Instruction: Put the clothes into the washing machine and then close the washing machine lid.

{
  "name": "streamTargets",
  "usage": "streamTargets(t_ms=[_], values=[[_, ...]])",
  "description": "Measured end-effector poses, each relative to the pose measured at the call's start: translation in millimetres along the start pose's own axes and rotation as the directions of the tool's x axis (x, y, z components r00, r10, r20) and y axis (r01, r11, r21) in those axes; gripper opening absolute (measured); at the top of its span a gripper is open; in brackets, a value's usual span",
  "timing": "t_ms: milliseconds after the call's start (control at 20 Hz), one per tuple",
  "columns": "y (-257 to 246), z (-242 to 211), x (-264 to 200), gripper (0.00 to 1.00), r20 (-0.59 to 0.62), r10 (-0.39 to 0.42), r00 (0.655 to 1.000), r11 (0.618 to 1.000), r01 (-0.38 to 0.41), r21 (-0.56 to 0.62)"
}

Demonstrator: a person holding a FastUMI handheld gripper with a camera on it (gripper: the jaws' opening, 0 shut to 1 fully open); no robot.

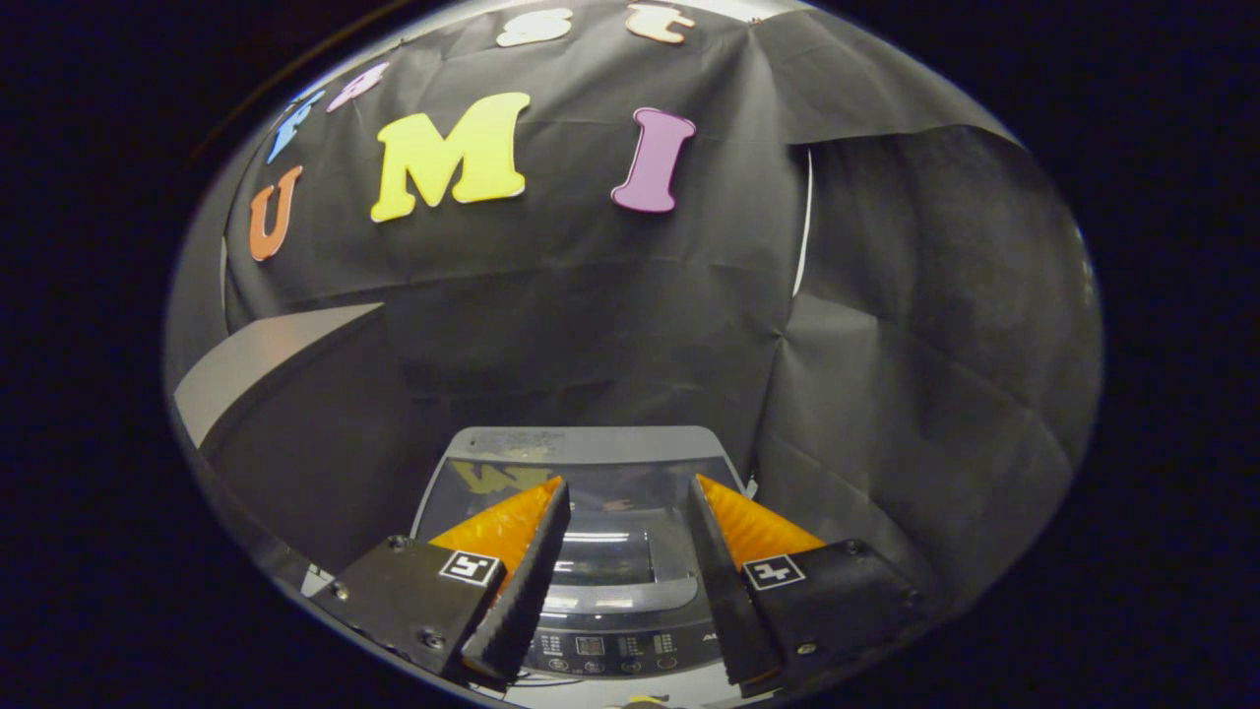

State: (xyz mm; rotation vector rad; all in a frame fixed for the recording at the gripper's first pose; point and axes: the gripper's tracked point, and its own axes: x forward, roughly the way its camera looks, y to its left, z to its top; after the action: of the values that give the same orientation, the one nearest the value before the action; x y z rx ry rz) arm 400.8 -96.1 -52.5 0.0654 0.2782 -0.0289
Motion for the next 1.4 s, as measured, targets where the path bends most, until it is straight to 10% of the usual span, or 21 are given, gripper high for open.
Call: streamTargets(t_ms=[700,900,1400], values=[[-14,50,-231,0.76,0.206,0.001,0.978,1.0,0.002,-0.013],[-11,63,-306,0.94,0.271,0.036,0.962,0.999,-0.029,-0.029],[-23,7,-458,1.0,0.325,0.159,0.932,0.987,-0.15,-0.053]])
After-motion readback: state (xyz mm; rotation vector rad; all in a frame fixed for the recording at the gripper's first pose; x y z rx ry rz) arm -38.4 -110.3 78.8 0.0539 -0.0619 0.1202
